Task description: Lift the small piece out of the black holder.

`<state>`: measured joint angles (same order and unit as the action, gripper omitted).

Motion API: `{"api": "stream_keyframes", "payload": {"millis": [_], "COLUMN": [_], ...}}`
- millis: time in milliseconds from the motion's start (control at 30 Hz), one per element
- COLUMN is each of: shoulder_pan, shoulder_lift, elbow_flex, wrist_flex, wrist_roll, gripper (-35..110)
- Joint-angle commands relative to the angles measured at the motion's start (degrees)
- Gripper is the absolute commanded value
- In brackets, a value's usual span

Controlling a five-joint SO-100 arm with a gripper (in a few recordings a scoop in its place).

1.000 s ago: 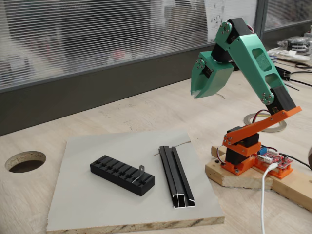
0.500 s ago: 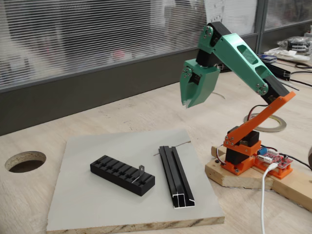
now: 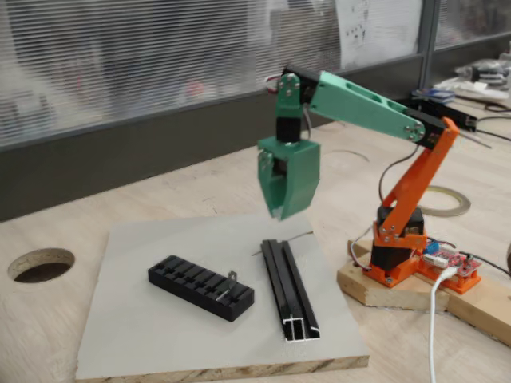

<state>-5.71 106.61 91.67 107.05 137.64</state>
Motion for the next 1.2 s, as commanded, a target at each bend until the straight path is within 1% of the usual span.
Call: {"api": "stream_keyframes", "payload": {"millis": [0, 200, 333, 467, 633, 1067, 1167], "shoulder_pan": [-5.6, -6.9, -7.0, -7.2, -7.2, -6.5, -6.3], "shoulder_lift": [-2.6, -3.3, -4.3, -3.3, -3.3, -3.4, -3.2], "elbow_flex": [-0.4, 0.8, 6.9, 11.4, 11.1, 11.1, 11.2], "wrist_flex": [-2.3, -15.9, -20.6, -23.3, -26.3, -27.2, -29.9], "wrist_roll": [4.5, 4.9, 4.9, 4.9, 4.9, 4.9, 4.5], "gripper": [10, 10, 11, 11, 11, 11, 12]}}
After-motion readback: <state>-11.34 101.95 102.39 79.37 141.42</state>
